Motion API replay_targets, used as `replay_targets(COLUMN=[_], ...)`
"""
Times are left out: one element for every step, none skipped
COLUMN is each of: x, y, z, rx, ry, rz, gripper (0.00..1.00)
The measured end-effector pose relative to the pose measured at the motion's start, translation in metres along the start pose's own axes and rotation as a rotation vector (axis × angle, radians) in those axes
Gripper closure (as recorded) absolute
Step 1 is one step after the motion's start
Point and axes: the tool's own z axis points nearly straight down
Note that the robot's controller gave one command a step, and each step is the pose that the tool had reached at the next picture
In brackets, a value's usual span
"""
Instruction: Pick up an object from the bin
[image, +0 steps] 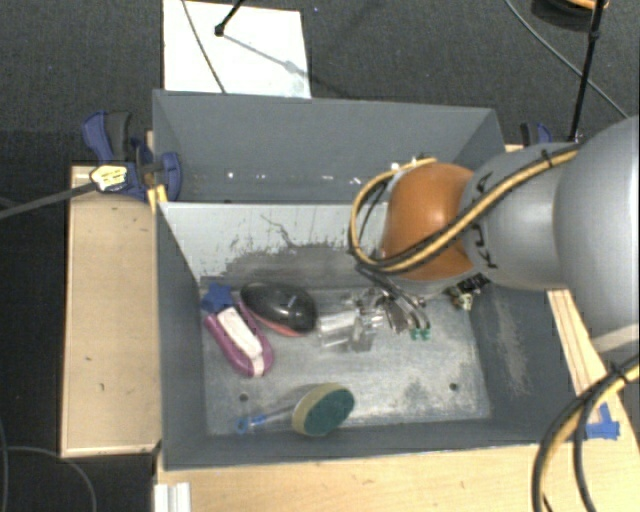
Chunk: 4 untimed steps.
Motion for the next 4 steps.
replay_targets(x=[-0.001,-0.003,-0.004,-0.006], y=[0.000,0.000,0.000,-0.001], z=[-0.026,-0.041,-0.058,-0.060], rx=[0.001,0.001,0.001,0.001], ry=[-0.006,-0.007,-0.007,-0.009], rz=[0.000,0.000,0.000,0.000], gripper=[1.00,1.00,1.00,1.00])
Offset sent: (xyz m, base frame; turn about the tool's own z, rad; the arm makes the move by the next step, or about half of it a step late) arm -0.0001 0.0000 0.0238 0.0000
